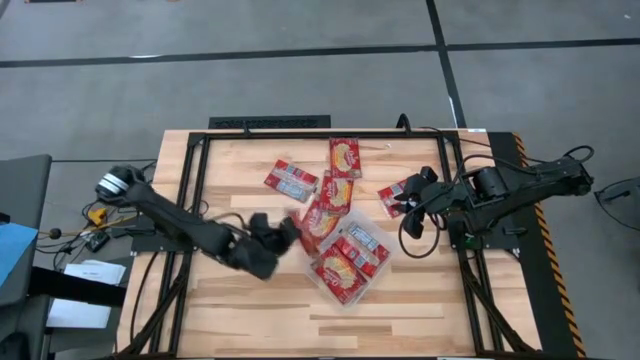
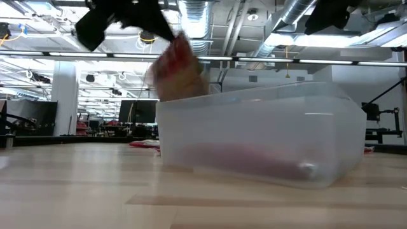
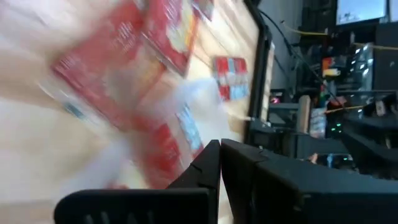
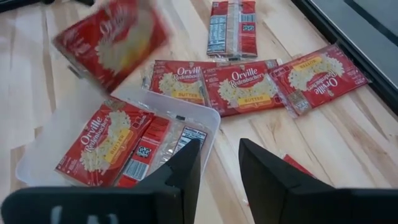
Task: Sort popcorn bags into baskets
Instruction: Put the red popcorn bag into the transparent bin
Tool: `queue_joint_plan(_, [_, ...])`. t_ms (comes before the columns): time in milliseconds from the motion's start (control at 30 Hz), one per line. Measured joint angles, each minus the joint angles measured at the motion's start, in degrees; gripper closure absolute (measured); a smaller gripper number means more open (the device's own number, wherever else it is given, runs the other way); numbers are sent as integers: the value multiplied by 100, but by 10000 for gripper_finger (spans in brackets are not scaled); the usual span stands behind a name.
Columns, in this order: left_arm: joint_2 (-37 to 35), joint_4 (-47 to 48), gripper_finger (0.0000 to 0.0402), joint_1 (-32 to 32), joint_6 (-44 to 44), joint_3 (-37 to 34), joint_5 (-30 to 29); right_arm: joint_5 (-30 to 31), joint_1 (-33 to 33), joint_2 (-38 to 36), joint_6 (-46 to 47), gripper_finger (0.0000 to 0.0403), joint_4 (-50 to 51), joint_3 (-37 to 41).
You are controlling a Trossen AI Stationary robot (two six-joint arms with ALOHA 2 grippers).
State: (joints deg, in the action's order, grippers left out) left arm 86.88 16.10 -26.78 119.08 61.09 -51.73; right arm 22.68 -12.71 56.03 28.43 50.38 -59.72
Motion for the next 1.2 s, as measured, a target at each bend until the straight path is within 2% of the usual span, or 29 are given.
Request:
queue_joint_plan(167, [1018, 82, 401, -129, -43, 986, -96, -2, 0, 2, -144, 270, -1, 0])
queue_joint_plan(300, [1333, 1252, 401, -174, 515, 1492, -147, -4, 0, 2, -245, 264, 6, 0])
queue_joint_plan(367, [1322, 1713, 401, -198, 446, 1592, -107, -42, -9, 0, -492, 260, 9, 0])
queue_joint_plan(467, [1091, 2035, 401, -256, -443, 1667, 33, -199, -70, 1, -839, 252, -3, 0])
queue_joint_plan(600, [671, 2043, 385, -268, -2224, 1786, 760, -203, -167, 64, -951, 232, -126, 0])
queue_joint_plan(700, [440, 2056, 344, -180, -3280, 1819, 1656, -214, -200, 108, -1033, 206, -189, -1])
queue_joint_plan(833, [393, 2417, 264, -81, -4078, 1817, 2731, -245, -190, 303, -1068, 165, -192, 2])
queue_joint_plan(900, [404, 2974, 220, -3, -4106, 1815, 3335, -321, -190, 424, -1011, 148, -291, -2])
queue_joint_plan(967, [423, 3701, 178, 66, -3769, 1768, 3754, -339, -195, 589, -910, 138, -320, -2])
queue_joint_plan(1067, [395, 5130, 128, 82, -3070, 1699, 3753, -345, -197, 877, -839, 132, -493, 3])
queue_joint_plan(1200, [43, 6006, 95, 13, -2730, 1436, 3586, -344, -197, 1229, -753, 131, -779, 1])
